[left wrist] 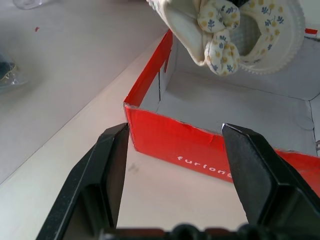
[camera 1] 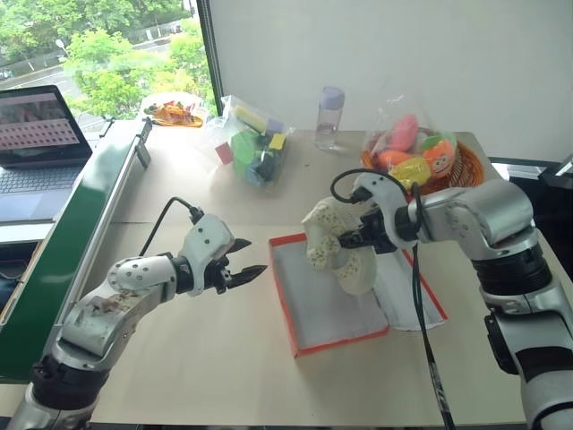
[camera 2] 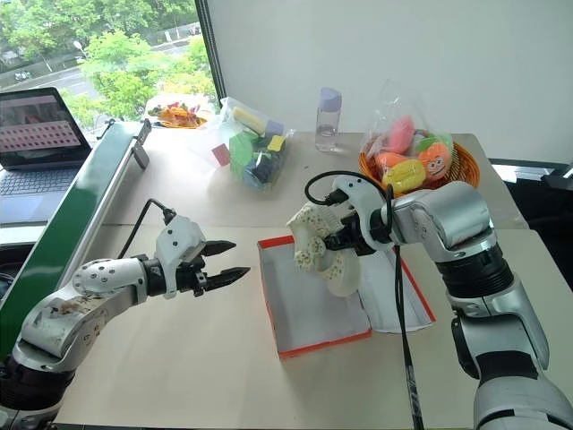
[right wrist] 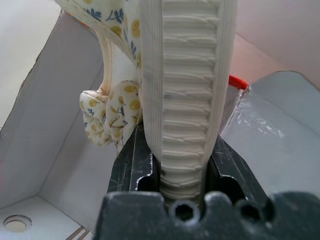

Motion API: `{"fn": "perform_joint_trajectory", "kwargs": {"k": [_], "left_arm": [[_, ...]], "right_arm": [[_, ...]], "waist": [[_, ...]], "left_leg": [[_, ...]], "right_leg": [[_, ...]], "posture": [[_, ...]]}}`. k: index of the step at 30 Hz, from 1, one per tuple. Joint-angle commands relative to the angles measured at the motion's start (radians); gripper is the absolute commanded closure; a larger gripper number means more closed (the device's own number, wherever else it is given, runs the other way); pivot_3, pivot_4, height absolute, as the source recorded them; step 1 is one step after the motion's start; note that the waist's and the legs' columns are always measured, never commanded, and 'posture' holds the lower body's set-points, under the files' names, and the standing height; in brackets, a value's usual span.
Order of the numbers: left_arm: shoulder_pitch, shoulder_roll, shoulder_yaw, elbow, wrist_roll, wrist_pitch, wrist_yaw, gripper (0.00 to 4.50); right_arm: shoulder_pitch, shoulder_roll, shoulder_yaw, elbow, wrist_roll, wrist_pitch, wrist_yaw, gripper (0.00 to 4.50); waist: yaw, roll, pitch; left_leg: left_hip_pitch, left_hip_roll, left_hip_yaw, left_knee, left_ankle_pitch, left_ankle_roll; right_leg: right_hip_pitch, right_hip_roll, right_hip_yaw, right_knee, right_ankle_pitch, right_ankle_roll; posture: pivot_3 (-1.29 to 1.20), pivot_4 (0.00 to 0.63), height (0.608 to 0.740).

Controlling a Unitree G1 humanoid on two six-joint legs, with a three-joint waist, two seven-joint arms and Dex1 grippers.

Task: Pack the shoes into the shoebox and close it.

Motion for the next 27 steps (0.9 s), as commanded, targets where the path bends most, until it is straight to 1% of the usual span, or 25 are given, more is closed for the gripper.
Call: {"fn": "perform_joint_trajectory", "kwargs": {"k": [1, 5, 8, 11, 16, 21, 25, 27], "left_arm": [[0.021, 0.001, 0.022, -0.047, 0.005, 0.000, 0.010, 1.38], [0.036, -0.012, 0.022, -0.067, 0.002, 0.010, 0.033, 1.38], [0.049, -0.022, 0.019, -0.081, 0.002, 0.015, 0.049, 1.38], [0.068, -0.037, 0.016, -0.096, 0.003, 0.020, 0.069, 1.38], [0.085, -0.050, 0.008, -0.113, 0.007, 0.028, 0.083, 1.38], [0.080, -0.046, 0.018, -0.112, 0.005, 0.034, 0.084, 1.38], [0.084, -0.042, 0.024, -0.121, 0.002, 0.042, 0.089, 1.38], [0.084, -0.039, 0.026, -0.125, 0.001, 0.046, 0.090, 1.38]], "right_arm": [[-0.016, -0.013, 0.011, -0.042, 0.003, 0.029, 0.007, 3.86], [-0.003, -0.033, 0.039, -0.064, 0.019, 0.073, 0.019, 3.86], [0.027, -0.096, 0.105, -0.122, 0.042, 0.070, 0.066, 3.86], [0.064, -0.102, 0.102, -0.124, 0.029, 0.085, 0.040, 3.86], [0.098, -0.089, 0.098, -0.127, 0.012, 0.078, 0.007, 3.86], [0.134, -0.075, 0.113, -0.062, -0.049, 0.033, -0.047, 3.86], [0.149, -0.017, 0.100, 0.012, -0.108, -0.014, -0.102, 3.86], [0.155, 0.008, 0.097, 0.036, -0.135, -0.045, -0.123, 3.86]], "waist": [[0.001, 0.000, 0.000], [0.004, 0.000, 0.000], [0.008, 0.000, 0.000], [0.007, 0.000, 0.000], [0.004, 0.000, 0.000], [0.006, 0.000, 0.000], [0.006, -0.001, 0.000], [0.002, -0.003, -0.001]], "left_leg": [[0.000, 0.000, 0.000, 0.000, 0.000, 0.000], [0.000, 0.000, 0.000, 0.000, 0.000, 0.000], [0.000, 0.000, 0.000, 0.001, 0.000, 0.000], [0.000, 0.000, -0.001, 0.001, 0.000, 0.000], [0.000, 0.000, -0.001, 0.002, 0.000, 0.000], [0.000, 0.000, 0.000, 0.003, 0.000, 0.000], [0.000, 0.000, 0.000, 0.003, 0.000, 0.000], [0.003, 0.001, -0.001, 0.003, 0.000, 0.000]], "right_leg": [[0.000, 0.000, 0.000, 0.000, 0.000, 0.000], [0.000, 0.000, 0.000, 0.000, 0.000, 0.000], [0.000, 0.000, 0.000, 0.000, 0.000, 0.000], [0.002, 0.000, -0.001, -0.001, 0.000, 0.001], [0.002, 0.000, -0.001, -0.001, 0.000, 0.001], [0.002, 0.001, -0.001, -0.001, 0.000, 0.001], [0.003, 0.000, -0.001, -0.001, 0.000, 0.001], [0.006, 0.001, -0.001, -0.001, 0.000, 0.001]], "posture": [[0.00, 0.150, 0.740], [0.00, 0.150, 0.740], [0.00, 0.150, 0.740], [0.00, 0.150, 0.740], [0.00, 0.150, 0.740], [0.00, 0.150, 0.740], [0.00, 0.150, 0.740], [0.00, 0.150, 0.740]]}}
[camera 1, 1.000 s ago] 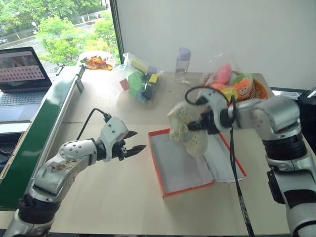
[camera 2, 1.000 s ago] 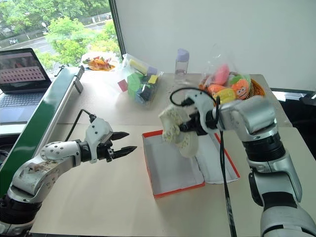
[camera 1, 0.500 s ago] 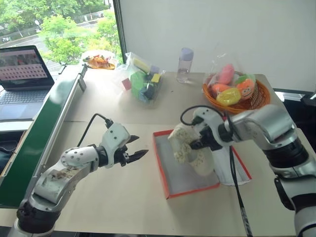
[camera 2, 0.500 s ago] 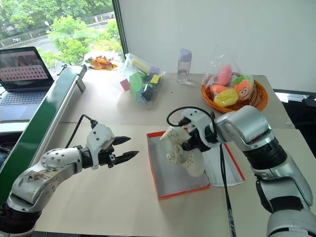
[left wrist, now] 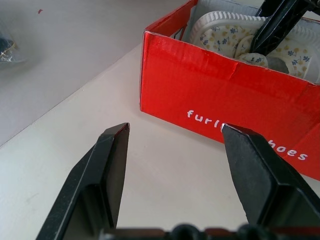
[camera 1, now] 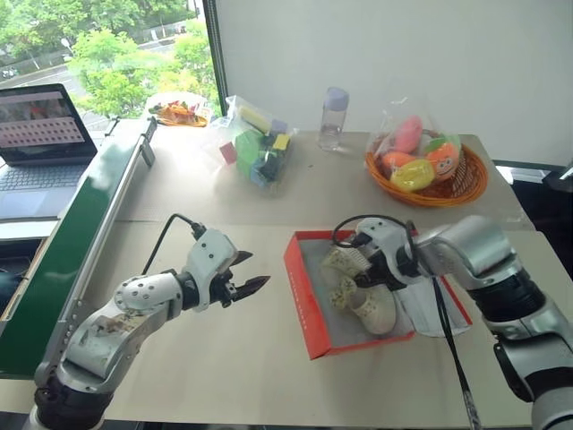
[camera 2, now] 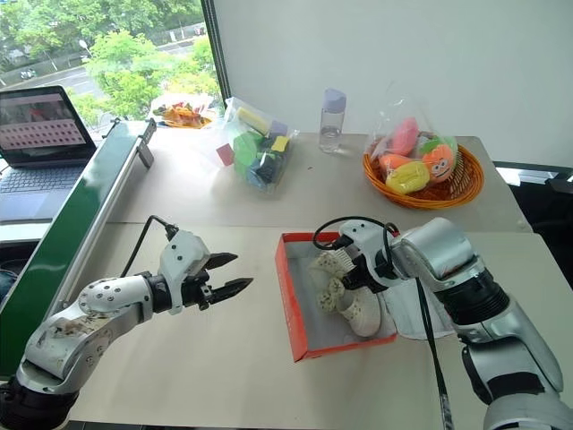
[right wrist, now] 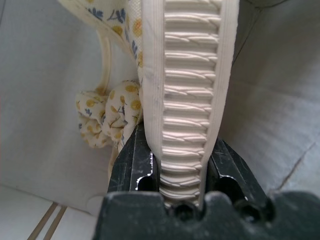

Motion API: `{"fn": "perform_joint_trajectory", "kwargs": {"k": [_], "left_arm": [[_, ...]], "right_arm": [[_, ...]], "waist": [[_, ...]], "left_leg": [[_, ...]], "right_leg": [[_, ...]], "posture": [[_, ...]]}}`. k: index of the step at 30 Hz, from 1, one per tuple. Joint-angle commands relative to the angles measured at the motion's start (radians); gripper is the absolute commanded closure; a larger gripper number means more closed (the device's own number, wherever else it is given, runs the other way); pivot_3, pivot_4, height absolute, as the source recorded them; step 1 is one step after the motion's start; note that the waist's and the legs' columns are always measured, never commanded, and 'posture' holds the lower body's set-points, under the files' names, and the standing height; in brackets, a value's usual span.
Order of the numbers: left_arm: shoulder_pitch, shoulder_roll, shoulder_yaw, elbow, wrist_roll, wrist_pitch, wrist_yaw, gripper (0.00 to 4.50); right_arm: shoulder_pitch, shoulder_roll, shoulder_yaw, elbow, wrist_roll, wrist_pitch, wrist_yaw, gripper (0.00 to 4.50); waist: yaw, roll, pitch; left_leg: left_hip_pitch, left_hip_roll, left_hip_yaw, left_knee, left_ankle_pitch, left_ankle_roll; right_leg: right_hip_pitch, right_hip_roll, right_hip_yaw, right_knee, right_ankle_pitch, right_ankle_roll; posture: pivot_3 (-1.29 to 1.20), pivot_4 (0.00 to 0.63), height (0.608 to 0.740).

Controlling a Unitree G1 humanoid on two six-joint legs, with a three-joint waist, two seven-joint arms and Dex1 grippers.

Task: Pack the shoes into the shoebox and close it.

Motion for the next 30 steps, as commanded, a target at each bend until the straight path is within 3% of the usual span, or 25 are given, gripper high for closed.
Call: {"fn": "perform_joint_trajectory", "kwargs": {"k": [1, 10, 11, 21, 24, 30], "left_arm": [[-0.005, 0.012, 0.023, -0.051, -0.001, 0.006, 0.002, 1.38], [-0.018, 0.030, 0.031, -0.046, -0.003, 0.013, -0.009, 1.38], [-0.020, 0.032, 0.033, -0.045, -0.004, 0.014, -0.011, 1.38], [-0.060, 0.057, 0.041, 0.001, 0.010, 0.003, -0.043, 1.38], [-0.066, 0.050, 0.067, 0.011, 0.027, 0.010, -0.005, 1.38], [-0.050, 0.014, 0.192, 0.044, 0.093, 0.049, 0.149, 1.38]], "right_arm": [[0.013, 0.036, -0.021, 0.037, -0.065, -0.081, -0.054, 3.39], [-0.041, 0.098, -0.096, 0.016, -0.071, -0.080, -0.073, 0.23], [-0.050, 0.096, -0.101, 0.004, -0.070, -0.076, -0.073, 0.06], [-0.148, 0.049, -0.206, -0.117, -0.016, -0.001, -0.037, 0.06], [-0.170, 0.132, -0.330, -0.096, 0.022, -0.180, 0.011, 0.06], [-0.122, 0.237, -0.348, -0.013, 0.008, -0.582, 0.122, 0.06]], "waist": [[-0.004, -0.002, -0.001], [0.001, -0.002, -0.001], [0.001, -0.002, -0.001], [0.002, -0.001, 0.000], [-0.003, -0.001, 0.000], [-0.005, -0.001, 0.000]], "left_leg": [[0.002, 0.001, 0.000, 0.000, 0.000, 0.000], [0.004, 0.009, 0.004, 0.000, 0.000, 0.000], [0.004, 0.009, 0.004, 0.000, 0.000, 0.000], [0.002, 0.009, 0.006, -0.001, 0.000, 0.000], [0.002, 0.009, 0.006, -0.001, 0.000, 0.000], [0.003, 0.011, 0.009, -0.001, 0.000, 0.000]], "right_leg": [[0.002, 0.001, 0.000, -0.002, 0.000, 0.000], [0.003, 0.006, 0.001, -0.004, -0.001, 0.003], [0.003, 0.006, 0.001, -0.004, 0.000, 0.002], [0.001, 0.006, 0.001, -0.004, 0.002, -0.001], [0.001, 0.006, 0.002, -0.004, 0.002, -0.001], [0.001, 0.007, 0.003, -0.004, 0.001, 0.000]], "posture": [[0.00, 0.150, 0.740], [0.00, 0.150, 0.740], [0.00, 0.150, 0.740], [0.00, 0.150, 0.740], [0.00, 0.150, 0.740], [0.00, 0.150, 0.740]]}}
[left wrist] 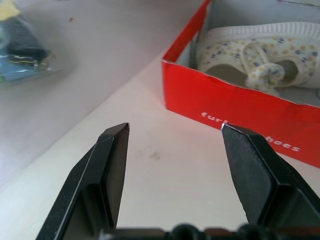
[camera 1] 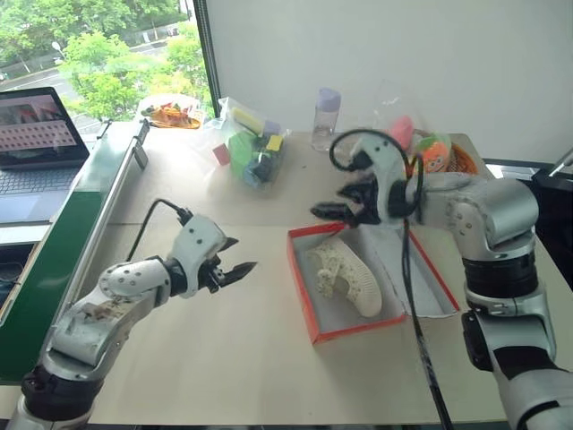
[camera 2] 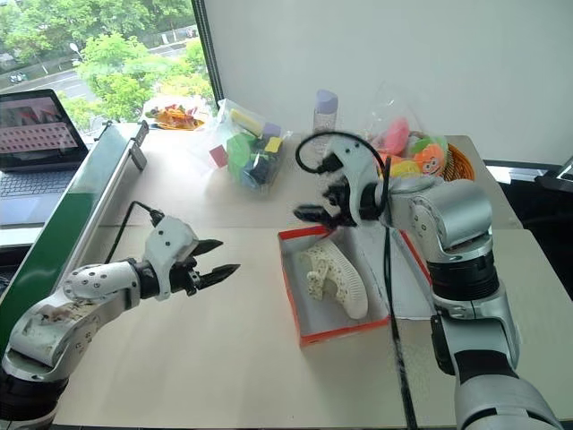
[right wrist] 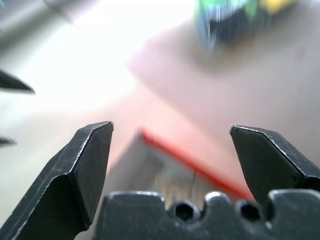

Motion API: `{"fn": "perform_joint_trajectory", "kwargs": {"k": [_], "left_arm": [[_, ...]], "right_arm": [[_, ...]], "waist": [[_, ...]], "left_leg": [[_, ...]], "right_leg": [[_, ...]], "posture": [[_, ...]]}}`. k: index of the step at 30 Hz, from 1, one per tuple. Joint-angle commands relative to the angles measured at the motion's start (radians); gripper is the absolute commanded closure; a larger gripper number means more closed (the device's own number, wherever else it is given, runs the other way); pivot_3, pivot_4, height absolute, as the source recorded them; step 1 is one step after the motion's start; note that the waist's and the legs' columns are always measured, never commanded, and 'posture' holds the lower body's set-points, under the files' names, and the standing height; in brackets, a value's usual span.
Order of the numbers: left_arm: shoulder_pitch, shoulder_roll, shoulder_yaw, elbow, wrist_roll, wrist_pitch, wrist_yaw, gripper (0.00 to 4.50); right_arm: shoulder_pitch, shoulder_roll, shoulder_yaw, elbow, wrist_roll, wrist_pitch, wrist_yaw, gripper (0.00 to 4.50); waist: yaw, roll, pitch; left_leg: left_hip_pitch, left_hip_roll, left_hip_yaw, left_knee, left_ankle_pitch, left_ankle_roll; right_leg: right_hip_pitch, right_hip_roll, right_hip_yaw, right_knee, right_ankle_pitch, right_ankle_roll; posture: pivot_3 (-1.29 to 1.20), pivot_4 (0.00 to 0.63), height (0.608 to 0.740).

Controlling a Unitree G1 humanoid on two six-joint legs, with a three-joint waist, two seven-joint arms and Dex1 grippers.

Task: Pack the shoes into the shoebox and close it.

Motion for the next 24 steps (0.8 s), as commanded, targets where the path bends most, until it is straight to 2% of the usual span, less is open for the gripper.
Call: {"fn": "perform_joint_trajectory", "kwargs": {"k": [1, 2, 6, 7, 14, 24], "left_arm": [[0.018, -0.014, 0.127, 0.008, 0.035, 0.029, 0.096, 1.38], [0.028, -0.020, 0.155, 0.005, 0.038, 0.039, 0.113, 1.38], [0.067, -0.107, 0.351, -0.052, 0.025, 0.130, 0.242, 0.43], [0.084, -0.127, 0.397, -0.075, 0.037, 0.149, 0.275, 0.04], [0.185, -0.227, 0.635, -0.206, 0.107, 0.204, 0.431, 0.04], [0.346, -0.335, 0.814, -0.279, 0.124, 0.120, 0.439, 0.04]], "right_arm": [[0.013, 0.055, -0.029, 0.059, 0.028, -0.219, 0.117, 0.06], [0.011, 0.068, -0.021, 0.078, 0.031, -0.254, 0.147, 0.06], [0.009, 0.125, 0.057, 0.149, 0.013, -0.437, 0.311, 0.00], [0.002, 0.152, 0.071, 0.179, 0.005, -0.479, 0.333, 0.00], [-0.067, 0.315, 0.123, 0.394, -0.046, -0.678, 0.417, 0.00], [-0.131, 0.455, 0.154, 0.603, -0.113, -0.837, 0.501, 0.00]], "waist": [[0.000, 0.000, 0.000], [-0.001, 0.000, 0.000], [-0.003, 0.000, 0.000], [-0.007, 0.000, 0.000], [-0.019, 0.000, 0.000], [-0.020, -0.001, 0.000]], "left_leg": [[0.000, 0.000, 0.000, 0.000, 0.000, 0.000], [0.000, 0.000, 0.000, 0.000, 0.000, 0.000], [0.001, 0.000, 0.000, 0.000, 0.000, 0.000], [0.001, 0.000, 0.000, 0.000, 0.000, 0.000], [0.003, 0.000, 0.000, -0.001, 0.000, -0.001], [0.004, 0.000, 0.000, -0.001, -0.002, -0.003]], "right_leg": [[0.000, 0.000, 0.000, 0.000, 0.000, 0.000], [0.000, 0.000, 0.000, 0.000, 0.001, -0.001], [0.000, 0.000, 0.001, 0.001, 0.003, -0.004], [0.000, 0.000, 0.001, 0.000, 0.003, -0.004], [0.000, 0.000, 0.001, 0.003, 0.003, -0.005], [-0.001, 0.000, 0.002, 0.004, 0.004, -0.006]], "posture": [[0.00, 0.150, 0.740], [0.00, 0.150, 0.740], [0.00, 0.150, 0.740], [0.00, 0.150, 0.740], [0.00, 0.150, 0.740], [0.00, 0.150, 0.740]]}}
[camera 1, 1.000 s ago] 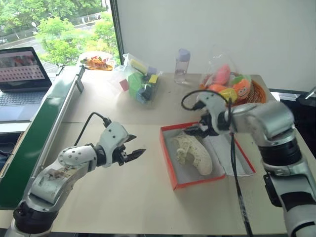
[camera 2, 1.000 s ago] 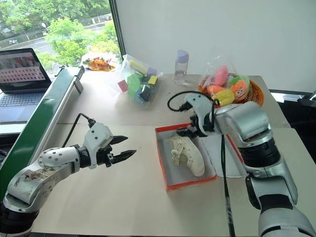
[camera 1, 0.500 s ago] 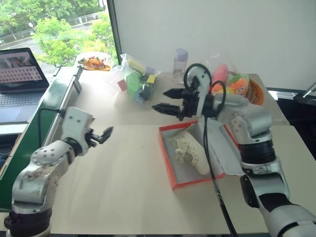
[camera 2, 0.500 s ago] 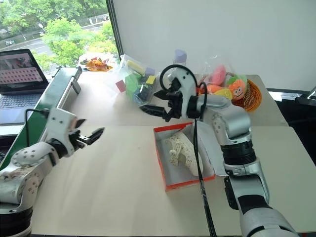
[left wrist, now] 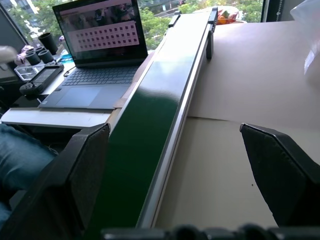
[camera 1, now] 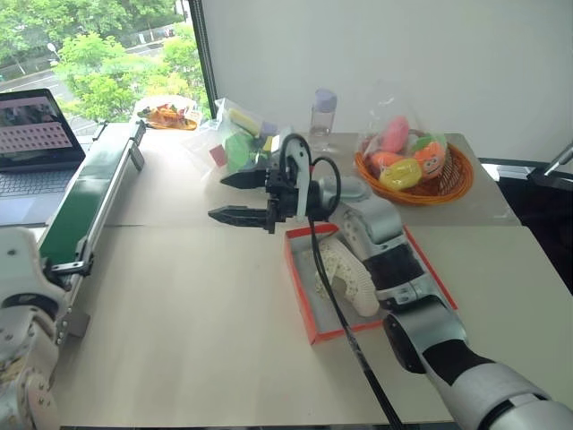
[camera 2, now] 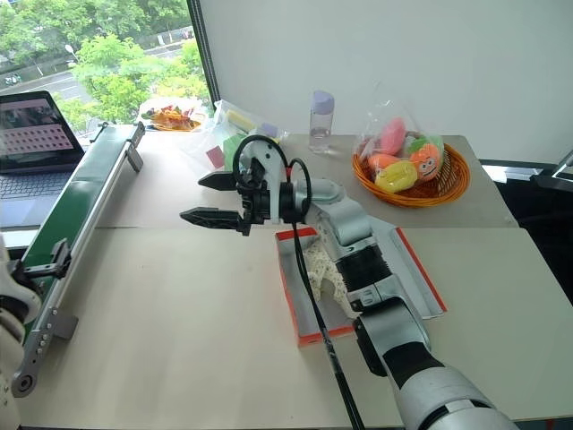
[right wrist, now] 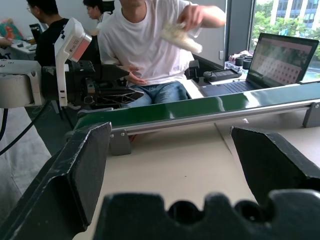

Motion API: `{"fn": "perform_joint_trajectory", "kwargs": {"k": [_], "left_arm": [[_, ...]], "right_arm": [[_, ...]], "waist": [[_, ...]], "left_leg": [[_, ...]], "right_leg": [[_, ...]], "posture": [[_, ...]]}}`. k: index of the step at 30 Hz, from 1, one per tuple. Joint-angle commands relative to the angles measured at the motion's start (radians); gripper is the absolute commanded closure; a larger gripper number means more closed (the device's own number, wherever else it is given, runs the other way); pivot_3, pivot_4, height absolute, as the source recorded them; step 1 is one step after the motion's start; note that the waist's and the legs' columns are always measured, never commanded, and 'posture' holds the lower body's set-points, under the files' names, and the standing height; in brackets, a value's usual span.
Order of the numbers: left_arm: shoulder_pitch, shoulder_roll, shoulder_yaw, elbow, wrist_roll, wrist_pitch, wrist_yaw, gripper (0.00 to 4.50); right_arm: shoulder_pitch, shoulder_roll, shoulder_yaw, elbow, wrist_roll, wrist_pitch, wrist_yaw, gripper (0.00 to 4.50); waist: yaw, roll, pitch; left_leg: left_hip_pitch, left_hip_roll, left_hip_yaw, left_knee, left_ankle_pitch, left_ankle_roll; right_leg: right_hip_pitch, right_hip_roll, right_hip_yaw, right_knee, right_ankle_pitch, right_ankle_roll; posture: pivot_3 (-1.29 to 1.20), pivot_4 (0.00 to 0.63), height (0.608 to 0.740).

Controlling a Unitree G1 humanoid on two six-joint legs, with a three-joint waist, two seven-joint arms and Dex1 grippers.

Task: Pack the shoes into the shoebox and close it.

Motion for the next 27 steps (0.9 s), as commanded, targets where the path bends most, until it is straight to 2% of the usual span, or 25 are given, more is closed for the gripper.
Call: {"fn": "perform_joint_trajectory", "kwargs": {"k": [1, 7, 14, 27], "left_arm": [[0.038, -0.033, 0.066, -0.040, 0.010, -0.083, 0.003, 0.04], [0.065, -0.072, 0.071, 0.007, 0.026, -0.181, 0.017, 0.04], [0.016, -0.067, -0.031, 0.115, 0.072, -0.267, 0.046, 0.04], [-0.015, -0.027, -0.027, 0.312, 0.076, -0.409, 0.016, 0.04]], "right_arm": [[-0.039, 0.040, 0.010, 0.048, -0.035, -0.089, 0.024, 0.00], [-0.043, 0.072, 0.018, 0.084, -0.075, -0.139, 0.037, 0.00], [-0.036, 0.073, 0.003, 0.087, -0.103, -0.150, 0.014, 0.00], [0.014, 0.064, 0.016, 0.020, -0.125, -0.137, -0.005, 0.00]], "waist": [[-0.002, 0.000, 0.000], [0.000, 0.000, 0.000], [0.001, 0.000, 0.000], [-0.005, -0.001, -0.001]], "left_leg": [[0.000, 0.000, 0.000, 0.000, 0.000, -0.001], [0.000, 0.001, 0.000, -0.001, -0.001, -0.001], [0.000, 0.000, 0.001, -0.001, -0.001, -0.002], [-0.001, 0.001, 0.004, -0.002, -0.001, -0.001]], "right_leg": [[0.000, 0.000, 0.000, 0.000, 0.000, 0.000], [-0.001, 0.000, 0.000, 0.000, 0.000, -0.001], [-0.001, 0.000, 0.000, 0.000, 0.000, -0.001], [-0.006, 0.000, 0.002, 0.002, 0.001, -0.001]], "posture": [[0.00, 0.150, 0.740], [0.00, 0.150, 0.740], [0.00, 0.150, 0.740], [0.00, 0.150, 0.740]]}}
